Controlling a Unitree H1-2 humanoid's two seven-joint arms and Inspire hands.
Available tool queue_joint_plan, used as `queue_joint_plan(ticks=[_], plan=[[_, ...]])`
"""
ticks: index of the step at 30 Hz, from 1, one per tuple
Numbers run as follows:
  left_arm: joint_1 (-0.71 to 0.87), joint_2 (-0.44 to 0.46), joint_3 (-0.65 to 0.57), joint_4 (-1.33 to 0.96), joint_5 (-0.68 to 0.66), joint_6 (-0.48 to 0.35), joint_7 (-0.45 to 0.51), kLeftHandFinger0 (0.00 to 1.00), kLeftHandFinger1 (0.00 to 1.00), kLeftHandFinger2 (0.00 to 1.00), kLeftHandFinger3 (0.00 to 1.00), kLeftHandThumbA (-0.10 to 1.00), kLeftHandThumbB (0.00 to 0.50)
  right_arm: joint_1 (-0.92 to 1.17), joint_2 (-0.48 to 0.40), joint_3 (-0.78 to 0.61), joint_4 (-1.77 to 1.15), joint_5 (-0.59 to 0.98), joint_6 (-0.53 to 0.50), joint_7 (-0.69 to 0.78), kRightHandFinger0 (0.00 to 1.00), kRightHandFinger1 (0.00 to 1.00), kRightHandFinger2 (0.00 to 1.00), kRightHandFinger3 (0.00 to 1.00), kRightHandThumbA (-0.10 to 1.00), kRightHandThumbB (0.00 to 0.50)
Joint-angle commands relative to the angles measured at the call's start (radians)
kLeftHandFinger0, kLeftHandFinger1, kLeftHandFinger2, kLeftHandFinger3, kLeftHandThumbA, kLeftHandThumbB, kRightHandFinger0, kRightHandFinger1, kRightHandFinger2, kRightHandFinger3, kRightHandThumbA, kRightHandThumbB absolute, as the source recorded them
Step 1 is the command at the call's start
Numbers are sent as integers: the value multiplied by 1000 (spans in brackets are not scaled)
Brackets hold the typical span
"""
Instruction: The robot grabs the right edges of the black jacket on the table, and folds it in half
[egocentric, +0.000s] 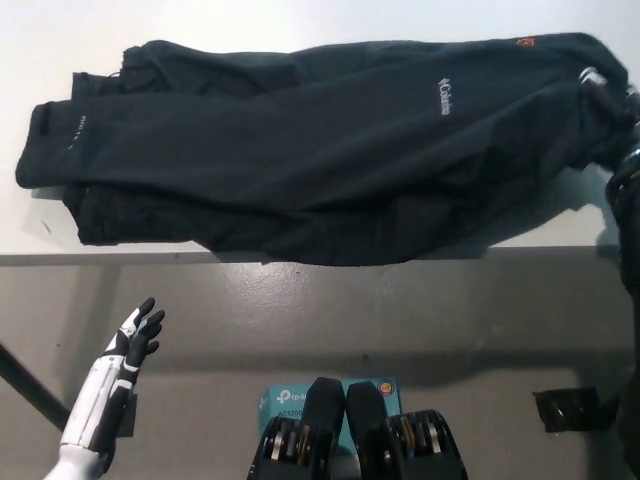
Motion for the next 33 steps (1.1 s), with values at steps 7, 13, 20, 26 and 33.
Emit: queue_joint_plan(ticks=[7,13,20,26,33], plan=[[-6,15,2,-30,6,-2,-10,1000,1000,1000,1000,1000,0,-109,-3,-49,-274,74,56,-87,0,199,793,844,-100,68],[-6,13,4,-28,1,4,-10,1000,1000,1000,1000,1000,0,-192,-21,25,-313,23,111,-84,0,204,743,945,-100,101],[-5,13,2,-24,10,0,-8,1000,1000,1000,1000,1000,1,-282,-7,166,-314,-50,124,-50,0,272,758,776,-100,120],[-5,13,-2,-24,18,-7,-7,1000,1000,1000,1000,1000,0,-347,29,337,-290,-122,122,-11,0,357,817,741,-100,145],[-8,12,-1,-28,12,-1,-11,1000,1000,1000,1000,1000,0,-407,96,513,-238,-222,89,25,0,444,812,802,-100,169]])
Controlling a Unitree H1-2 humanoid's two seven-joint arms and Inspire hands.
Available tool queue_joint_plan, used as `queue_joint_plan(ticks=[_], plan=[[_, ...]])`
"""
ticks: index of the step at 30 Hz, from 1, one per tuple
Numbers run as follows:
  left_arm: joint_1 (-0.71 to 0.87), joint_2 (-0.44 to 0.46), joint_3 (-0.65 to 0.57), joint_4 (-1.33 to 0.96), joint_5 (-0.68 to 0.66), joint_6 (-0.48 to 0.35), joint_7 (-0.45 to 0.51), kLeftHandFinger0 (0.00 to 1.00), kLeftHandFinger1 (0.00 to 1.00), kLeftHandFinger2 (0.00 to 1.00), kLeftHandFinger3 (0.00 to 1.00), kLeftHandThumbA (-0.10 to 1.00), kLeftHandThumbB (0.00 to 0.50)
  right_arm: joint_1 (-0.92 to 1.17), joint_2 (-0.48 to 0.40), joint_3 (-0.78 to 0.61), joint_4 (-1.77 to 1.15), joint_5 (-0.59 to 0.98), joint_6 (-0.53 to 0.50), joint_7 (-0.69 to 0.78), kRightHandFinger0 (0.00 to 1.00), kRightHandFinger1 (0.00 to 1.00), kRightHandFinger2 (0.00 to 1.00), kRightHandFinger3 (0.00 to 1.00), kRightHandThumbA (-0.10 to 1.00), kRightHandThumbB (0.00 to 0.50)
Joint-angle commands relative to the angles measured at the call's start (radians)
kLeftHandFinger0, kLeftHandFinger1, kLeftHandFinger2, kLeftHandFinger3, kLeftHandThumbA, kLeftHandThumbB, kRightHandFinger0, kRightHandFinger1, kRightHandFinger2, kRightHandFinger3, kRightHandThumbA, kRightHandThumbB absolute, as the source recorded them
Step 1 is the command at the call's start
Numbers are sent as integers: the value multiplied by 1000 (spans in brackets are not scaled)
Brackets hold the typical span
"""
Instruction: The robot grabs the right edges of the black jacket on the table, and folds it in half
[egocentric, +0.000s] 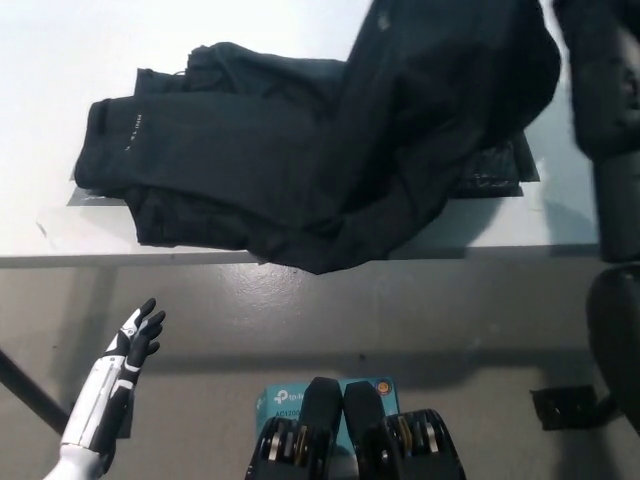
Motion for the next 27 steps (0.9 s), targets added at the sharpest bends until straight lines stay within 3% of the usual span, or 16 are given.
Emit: queue_joint_plan(ticks=[1,2,4,6,7,9,10,11,12,14,15,17,18,22,26,27], plan=[[-6,11,-1,-31,8,-3,-7,1000,1000,1000,1000,1000,0,-127,43,84,31,-91,-69,85,0,420,639,730,-100,158],[-5,10,-1,-34,3,0,-9,1000,1000,1000,1000,1000,0,-141,79,121,62,-116,-81,86,0,343,545,603,-100,189],[-10,12,-5,-37,12,2,-9,1000,1000,1000,1000,1000,0,-156,105,176,104,-152,-102,111,0,364,657,612,-100,184],[-8,14,-7,-47,16,10,-11,1000,1000,1000,1000,1000,0,-171,140,225,142,-192,-99,99,33,385,666,558,-100,239],[-6,15,-8,-50,17,11,-12,1000,1000,1000,1000,1000,0,-178,158,251,168,-207,-106,108,1,333,644,588,-100,208],[-13,16,-9,-47,17,8,-15,1000,1000,1000,1000,1000,0,-190,186,288,222,-242,-131,105,0,348,732,747,-100,186],[-13,14,-11,-46,18,7,-14,1000,1000,1000,1000,1000,0,-195,205,294,255,-247,-145,97,9,380,768,753,-100,242],[-14,13,-12,-49,19,10,-14,1000,1000,1000,1000,1000,0,-196,233,310,293,-260,-164,96,31,421,825,780,-100,214],[-16,13,-14,-53,20,17,-16,1000,1000,1000,1000,1000,0,-198,246,318,313,-273,-167,89,114,539,936,827,-100,202],[-18,14,-18,-55,25,22,-16,1000,1000,1000,1000,1000,5,-199,275,319,355,-273,-179,93,109,559,904,895,-100,169],[-17,15,-21,-62,23,37,-21,1000,1000,1000,1000,1000,20,-195,289,325,378,-282,-209,103,26,511,904,906,-100,149],[-15,20,-25,-74,23,52,-28,1000,1000,1000,1000,996,19,-212,327,326,459,-290,-222,94,0,484,902,879,-100,153],[-16,20,-25,-77,19,54,-29,1000,1000,1000,1000,974,12,-223,343,323,497,-292,-223,96,0,516,911,932,-100,150],[-17,17,-20,-86,19,68,-21,1000,1000,1000,1000,961,12,-254,396,352,617,-340,-293,98,40,563,901,868,-100,165],[-17,21,-23,-84,26,53,-21,1000,1000,1000,1000,937,0,-263,432,342,676,-345,-338,111,40,561,905,689,-100,179],[-15,15,-22,-87,26,57,-17,1000,1000,1000,1000,941,11,-261,439,345,685,-354,-348,97,414,792,923,668,-100,193]])
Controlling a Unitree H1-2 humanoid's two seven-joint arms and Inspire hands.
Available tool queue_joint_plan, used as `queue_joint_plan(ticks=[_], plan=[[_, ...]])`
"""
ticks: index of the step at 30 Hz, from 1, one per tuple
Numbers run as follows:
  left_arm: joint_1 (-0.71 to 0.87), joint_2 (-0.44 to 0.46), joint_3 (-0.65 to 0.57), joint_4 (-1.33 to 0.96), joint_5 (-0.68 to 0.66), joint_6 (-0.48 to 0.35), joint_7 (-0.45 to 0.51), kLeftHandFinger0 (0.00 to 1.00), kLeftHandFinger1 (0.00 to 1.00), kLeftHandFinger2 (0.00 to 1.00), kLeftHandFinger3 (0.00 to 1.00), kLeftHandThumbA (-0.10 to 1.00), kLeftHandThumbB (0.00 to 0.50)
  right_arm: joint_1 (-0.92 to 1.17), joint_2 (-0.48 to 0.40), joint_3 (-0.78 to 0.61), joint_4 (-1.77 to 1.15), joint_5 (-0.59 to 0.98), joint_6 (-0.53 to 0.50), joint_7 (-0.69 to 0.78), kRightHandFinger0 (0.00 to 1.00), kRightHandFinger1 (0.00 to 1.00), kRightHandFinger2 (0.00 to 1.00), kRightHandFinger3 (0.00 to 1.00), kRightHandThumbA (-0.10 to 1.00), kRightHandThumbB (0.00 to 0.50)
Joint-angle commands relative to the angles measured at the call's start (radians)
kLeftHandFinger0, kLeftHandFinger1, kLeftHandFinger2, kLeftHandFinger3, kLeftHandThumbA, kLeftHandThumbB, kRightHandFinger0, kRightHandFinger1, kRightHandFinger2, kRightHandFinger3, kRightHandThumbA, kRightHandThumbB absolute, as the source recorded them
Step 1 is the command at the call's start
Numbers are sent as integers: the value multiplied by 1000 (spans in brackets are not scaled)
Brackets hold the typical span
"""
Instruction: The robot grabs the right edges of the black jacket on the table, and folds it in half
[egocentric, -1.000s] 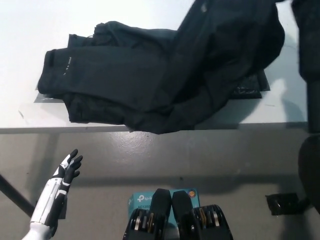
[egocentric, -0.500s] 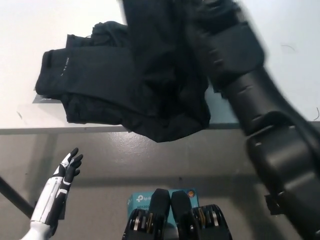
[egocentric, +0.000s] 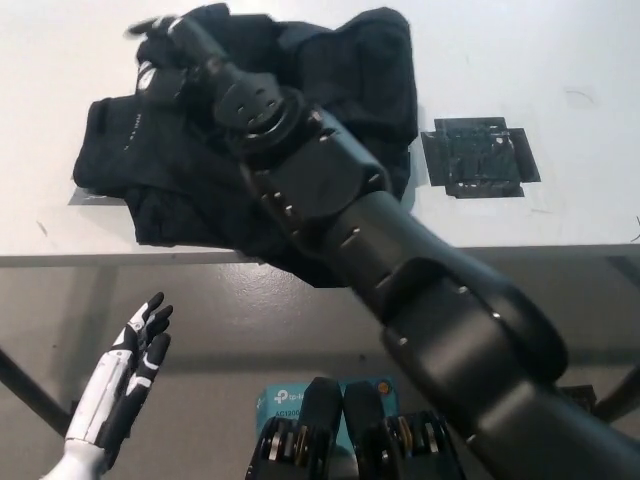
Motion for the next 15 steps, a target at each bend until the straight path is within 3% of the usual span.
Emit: queue_joint_plan(ticks=[1,2,3,4,5,6,7,8,9,12,14,15], plan=[[-6,11,-2,-31,0,-6,-12,1000,1000,1000,1000,939,2,-91,42,0,21,-51,-114,3,697,1000,1000,741,-85,193],[-7,12,-1,-30,-1,-10,-13,1000,1000,1000,1000,939,0,-95,45,-4,28,-51,-104,10,898,1000,1000,948,77,217],[-7,14,-4,-30,8,-7,-12,1000,1000,1000,1000,947,7,-99,46,-24,32,-31,-92,64,791,949,1000,1000,307,251],[-7,15,-7,-30,22,-3,-9,1000,1000,1000,1000,970,3,-96,42,-50,21,5,-80,145,819,1000,1000,1000,441,270],[-8,16,-7,-30,22,0,-9,1000,1000,1000,1000,980,13,-96,39,-56,12,14,-77,191,930,1000,1000,1000,533,287],[-7,17,-5,-32,16,4,-12,1000,1000,1000,1000,987,11,-95,38,-55,6,6,-78,221,983,1000,1000,1000,580,290],[-6,25,-10,-31,29,-3,-14,1000,1000,1000,1000,1000,0,-95,40,-62,9,11,-71,237,1000,1000,1000,1000,594,293],[-11,29,-12,-30,37,3,-16,1000,1000,1000,1000,1000,8,-89,35,-45,1,-9,-88,267,1000,1000,1000,1000,680,301],[-14,28,-15,-25,39,2,-16,1000,1000,1000,1000,1000,5,-82,26,-11,-6,-43,-128,295,1000,1000,1000,1000,794,271],[-16,27,-16,-24,27,1,-19,1000,1000,1000,1000,1000,2,-90,22,-32,-34,-11,-32,375,1000,1000,1000,1000,711,372],[-14,31,-20,-28,30,0,-21,1000,1000,1000,1000,1000,0,-106,7,-14,-78,-16,53,457,1000,1000,1000,1000,729,449],[-13,36,-24,-29,38,-2,-23,1000,1000,1000,1000,1000,0,-120,-1,4,-96,-25,91,501,1000,1000,1000,1000,732,460]])
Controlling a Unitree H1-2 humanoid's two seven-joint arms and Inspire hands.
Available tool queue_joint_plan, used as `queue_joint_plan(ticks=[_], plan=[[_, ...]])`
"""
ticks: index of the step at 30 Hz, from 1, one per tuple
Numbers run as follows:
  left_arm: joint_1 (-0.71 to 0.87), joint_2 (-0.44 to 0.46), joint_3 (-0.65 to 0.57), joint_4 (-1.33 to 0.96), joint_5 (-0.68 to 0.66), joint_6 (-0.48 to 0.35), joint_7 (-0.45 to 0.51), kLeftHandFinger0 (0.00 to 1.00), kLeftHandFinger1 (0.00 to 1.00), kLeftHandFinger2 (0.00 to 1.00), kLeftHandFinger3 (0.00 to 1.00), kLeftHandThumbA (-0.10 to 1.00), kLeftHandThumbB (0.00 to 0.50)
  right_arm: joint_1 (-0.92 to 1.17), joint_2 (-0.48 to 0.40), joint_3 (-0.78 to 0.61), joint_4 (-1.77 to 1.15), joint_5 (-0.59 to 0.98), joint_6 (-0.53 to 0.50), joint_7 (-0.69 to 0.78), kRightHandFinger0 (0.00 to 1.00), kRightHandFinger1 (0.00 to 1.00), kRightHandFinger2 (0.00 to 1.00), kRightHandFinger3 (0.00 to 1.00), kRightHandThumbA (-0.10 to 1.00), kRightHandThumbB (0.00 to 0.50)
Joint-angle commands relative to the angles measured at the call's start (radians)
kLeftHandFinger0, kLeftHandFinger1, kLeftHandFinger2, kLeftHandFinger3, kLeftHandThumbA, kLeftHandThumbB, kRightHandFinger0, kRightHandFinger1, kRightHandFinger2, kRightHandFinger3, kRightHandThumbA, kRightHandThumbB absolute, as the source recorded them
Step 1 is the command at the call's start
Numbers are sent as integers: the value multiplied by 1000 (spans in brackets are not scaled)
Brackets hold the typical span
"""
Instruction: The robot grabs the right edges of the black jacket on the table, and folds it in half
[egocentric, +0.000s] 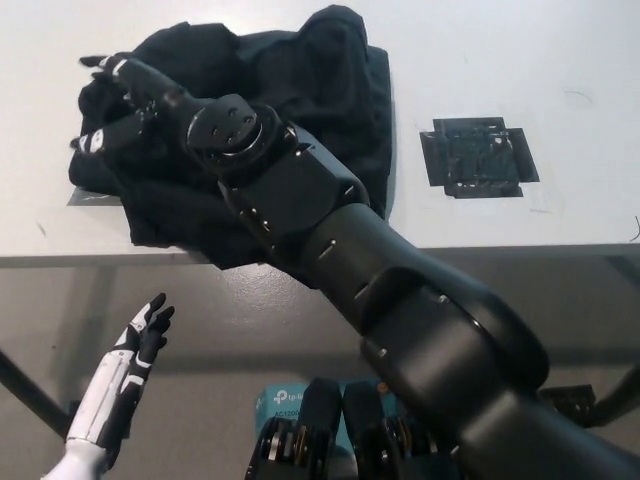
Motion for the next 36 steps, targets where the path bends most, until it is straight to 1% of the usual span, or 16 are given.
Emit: queue_joint_plan(ticks=[1,3,4,7,9,13,14,15,17,19,23,25,30,31,35,36], plan=[[-18,29,-17,-26,35,-6,-21,1000,1000,1000,1000,1000,0,-134,-30,40,-105,-17,108,291,1000,1000,1000,1000,734,459],[-15,19,-11,-30,23,3,-14,1000,1000,1000,1000,1000,10,-159,-45,97,-126,-63,98,344,1000,1000,1000,1000,851,492],[-17,21,-11,-32,23,8,-15,1000,1000,1000,1000,1000,23,-168,-52,93,-153,-54,122,348,1000,1000,1000,1000,895,474],[-27,18,-16,-30,23,15,-16,1000,1000,1000,1000,1000,16,-175,-76,79,-219,-23,147,377,1000,1000,1000,1000,1000,500],[-30,25,-26,-12,42,-12,-11,1000,1000,1000,1000,1000,18,-196,-107,38,-314,28,263,393,1000,1000,1000,1000,1000,500],[-36,19,-25,10,0,-25,-24,1000,1000,1000,1000,1000,19,-237,-167,3,-459,64,336,419,1000,1000,1000,1000,1000,499],[-38,24,-27,15,1,-37,-27,1000,1000,1000,1000,1000,4,-237,-173,-17,-497,80,339,408,1000,1000,1000,1000,1000,463],[-43,29,-33,18,9,-42,-30,1000,1000,1000,1000,1000,0,-236,-179,-46,-548,102,339,382,1000,1000,1000,1000,1000,455],[-55,23,-25,9,-10,1,-33,1000,1000,1000,1000,961,0,-249,-186,-94,-594,147,339,355,1000,1000,1000,1000,1000,467],[-65,11,-20,26,-28,-7,-28,1000,1000,1000,1000,926,23,-267,-207,-153,-634,233,339,394,1000,1000,1000,1000,1000,483],[-70,29,-33,39,-19,-18,-42,1000,1000,1000,1000,929,11,-270,-255,-192,-740,417,339,347,1000,1000,1000,1000,1000,499],[-70,32,-36,36,-14,-19,-43,1000,1000,1000,1000,930,1,-264,-287,-181,-774,495,339,343,1000,1000,1000,1000,1000,500],[-64,28,-33,40,-31,-14,-47,1000,1000,1000,1000,913,12,-248,-330,-105,-793,536,339,321,1000,1000,1000,1000,1000,469],[-66,25,-36,40,-26,-15,-45,1000,1000,1000,1000,912,12,-251,-340,-76,-781,531,339,321,1000,1000,1000,1000,1000,489],[-64,11,-39,36,-13,-14,-29,1000,1000,1000,1000,898,5,-251,-364,34,-786,476,339,350,1000,1000,1000,1000,1000,447],[-64,4,-33,35,-30,-8,-29,1000,1000,1000,1000,884,5,-244,-371,54,-808,477,339,325,1000,1000,1000,1000,1000,456]])
